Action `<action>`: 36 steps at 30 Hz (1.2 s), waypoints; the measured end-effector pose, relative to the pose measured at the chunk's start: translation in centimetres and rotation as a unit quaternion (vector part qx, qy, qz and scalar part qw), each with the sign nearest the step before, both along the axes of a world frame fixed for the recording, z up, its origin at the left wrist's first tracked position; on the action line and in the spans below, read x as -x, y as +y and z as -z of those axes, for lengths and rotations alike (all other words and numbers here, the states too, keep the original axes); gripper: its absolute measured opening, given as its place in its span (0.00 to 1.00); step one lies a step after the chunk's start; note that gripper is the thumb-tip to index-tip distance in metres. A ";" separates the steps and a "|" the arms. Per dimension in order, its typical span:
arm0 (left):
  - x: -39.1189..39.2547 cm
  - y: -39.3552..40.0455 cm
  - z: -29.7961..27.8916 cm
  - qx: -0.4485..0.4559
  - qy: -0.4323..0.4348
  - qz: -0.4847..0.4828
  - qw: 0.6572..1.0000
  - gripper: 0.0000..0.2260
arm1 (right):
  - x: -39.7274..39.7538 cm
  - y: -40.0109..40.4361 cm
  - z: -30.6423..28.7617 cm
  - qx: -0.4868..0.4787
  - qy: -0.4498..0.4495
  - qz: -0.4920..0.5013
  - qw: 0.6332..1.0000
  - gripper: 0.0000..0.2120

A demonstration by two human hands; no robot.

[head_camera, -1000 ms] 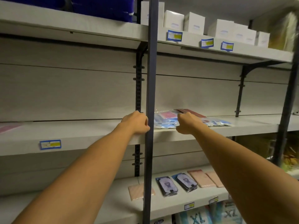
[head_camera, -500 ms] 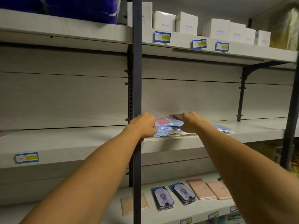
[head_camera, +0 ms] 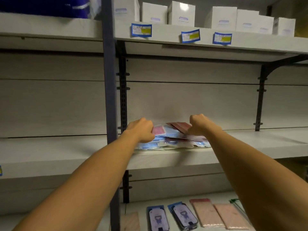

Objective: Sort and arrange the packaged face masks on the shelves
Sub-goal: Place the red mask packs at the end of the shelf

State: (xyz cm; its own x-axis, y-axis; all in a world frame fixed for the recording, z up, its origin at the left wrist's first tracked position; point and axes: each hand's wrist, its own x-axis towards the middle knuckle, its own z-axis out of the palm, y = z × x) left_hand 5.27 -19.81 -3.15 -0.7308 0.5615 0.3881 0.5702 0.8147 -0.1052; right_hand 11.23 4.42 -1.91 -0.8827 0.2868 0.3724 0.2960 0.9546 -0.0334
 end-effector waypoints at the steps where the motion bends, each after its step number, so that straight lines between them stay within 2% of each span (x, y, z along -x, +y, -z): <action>1: 0.4 0.7 0.0 -0.002 0.003 -0.010 1.000 0.09 | 0.6 1.1 0.1 0.005 0.000 -0.004 1.000 0.12; 6: 2.4 3.7 0.5 -0.017 0.007 -0.050 0.999 0.09 | 3.3 5.2 0.1 0.026 -0.002 -0.029 0.999 0.20; 14: 5.9 6.1 1.9 -0.077 -0.022 -0.110 0.991 0.09 | 8.0 8.6 -0.1 0.087 -0.003 -0.091 0.992 0.13; 17: 7.3 6.4 1.8 -0.101 -0.030 -0.123 0.987 0.10 | 9.4 9.8 0.4 0.125 0.009 -0.100 0.987 0.14; 20: 8.4 6.8 1.8 -0.119 -0.040 -0.121 0.985 0.10 | 10.8 10.1 1.6 0.153 0.024 -0.114 0.981 0.20; 23: 9.8 7.4 2.2 -0.139 -0.051 -0.113 0.982 0.11 | 12.1 10.1 2.9 0.168 0.027 -0.123 0.978 0.16; 26: 11.0 7.9 3.2 -0.162 -0.056 -0.121 0.978 0.11 | 13.1 10.3 3.8 0.196 0.052 -0.134 0.970 0.17; 31: 12.6 8.1 5.0 -0.209 -0.032 -0.149 0.966 0.16 | 14.1 10.4 5.2 0.215 0.090 -0.140 0.962 0.16; 36: 13.5 7.8 5.5 -0.206 -0.036 -0.175 0.962 0.26 | 14.7 10.9 5.9 0.218 0.115 -0.154 0.957 0.17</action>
